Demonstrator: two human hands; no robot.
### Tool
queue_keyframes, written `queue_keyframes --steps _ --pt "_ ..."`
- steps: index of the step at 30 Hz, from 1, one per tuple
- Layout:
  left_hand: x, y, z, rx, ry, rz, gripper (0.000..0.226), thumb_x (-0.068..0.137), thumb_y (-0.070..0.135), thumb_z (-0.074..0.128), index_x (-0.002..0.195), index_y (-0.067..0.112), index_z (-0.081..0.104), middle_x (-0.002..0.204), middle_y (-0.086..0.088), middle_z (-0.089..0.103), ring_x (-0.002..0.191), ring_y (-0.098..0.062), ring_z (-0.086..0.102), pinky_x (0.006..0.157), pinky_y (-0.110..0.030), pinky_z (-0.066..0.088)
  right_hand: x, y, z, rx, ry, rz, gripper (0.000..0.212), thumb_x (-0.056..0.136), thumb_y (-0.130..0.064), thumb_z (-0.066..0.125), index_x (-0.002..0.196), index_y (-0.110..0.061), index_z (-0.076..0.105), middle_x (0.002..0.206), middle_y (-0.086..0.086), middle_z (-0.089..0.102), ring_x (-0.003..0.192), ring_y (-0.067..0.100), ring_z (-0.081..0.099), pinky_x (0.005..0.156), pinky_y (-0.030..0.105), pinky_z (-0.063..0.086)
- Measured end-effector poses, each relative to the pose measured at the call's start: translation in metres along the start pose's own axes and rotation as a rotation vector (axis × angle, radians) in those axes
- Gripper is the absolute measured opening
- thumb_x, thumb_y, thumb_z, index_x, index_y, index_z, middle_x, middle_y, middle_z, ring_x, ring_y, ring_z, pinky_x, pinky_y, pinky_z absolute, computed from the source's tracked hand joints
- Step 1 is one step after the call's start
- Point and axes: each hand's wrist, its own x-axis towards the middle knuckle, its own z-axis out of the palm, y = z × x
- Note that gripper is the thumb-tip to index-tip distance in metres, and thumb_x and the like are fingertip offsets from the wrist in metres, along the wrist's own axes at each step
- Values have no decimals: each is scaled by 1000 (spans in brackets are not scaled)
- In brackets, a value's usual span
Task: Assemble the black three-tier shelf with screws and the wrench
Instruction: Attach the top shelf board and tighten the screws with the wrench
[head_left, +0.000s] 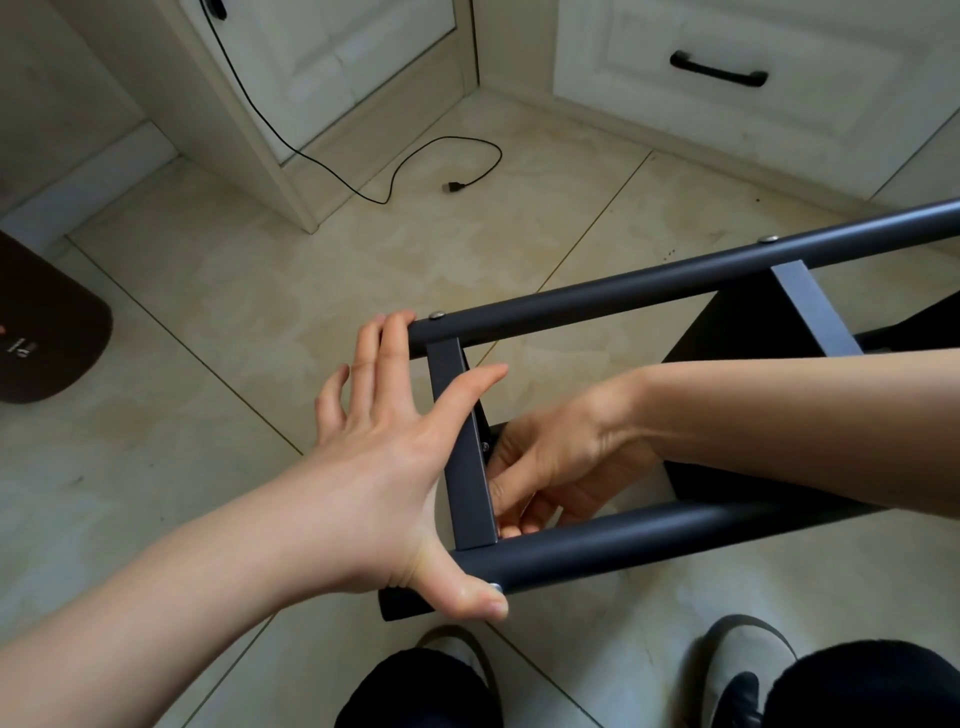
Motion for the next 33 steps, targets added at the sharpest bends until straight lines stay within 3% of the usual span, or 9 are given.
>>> queue_keyframes --steps 4,12,20,26,33 --pt "0 -1 0 -1 4 2 139 13 85 42 131 59 -28 145 -8 -49 129 -24 -57 119 -53 -13 -9 -4 -6 -34 -46 -19 15 99 -16 54 95 -6 65 81 2 64 69 8 57 69 23 50" --pt "0 -1 2 -8 9 6 140 13 84 43 132 60 -26 145 -8 -49 130 -25 -56 119 -53 -13 1 -2 -3 -15 -54 -11 16 100 -13 52 91 -9 64 79 2 64 70 11 57 72 28 49" --pt "0 -1 2 -13 22 7 139 12 84 43 131 60 -25 144 -8 -49 133 -25 -53 120 -54 -10 -5 -3 -8 32 -72 -21 18 98 -7 53 85 -5 66 75 4 65 63 8 57 66 18 53" --pt "0 0 1 -11 6 0 139 12 84 43 131 60 -26 143 -8 -51 132 -25 -55 120 -55 -12 -3 -2 -7 -50 -49 -9 16 100 -16 54 94 -7 65 82 3 64 70 11 58 72 25 48" --pt "0 0 1 -8 9 4 138 13 84 43 130 60 -27 143 -6 -51 130 -24 -56 119 -53 -14 -4 -1 -8 -101 -46 5 15 97 -19 57 88 -12 67 81 0 66 72 10 59 74 25 48"
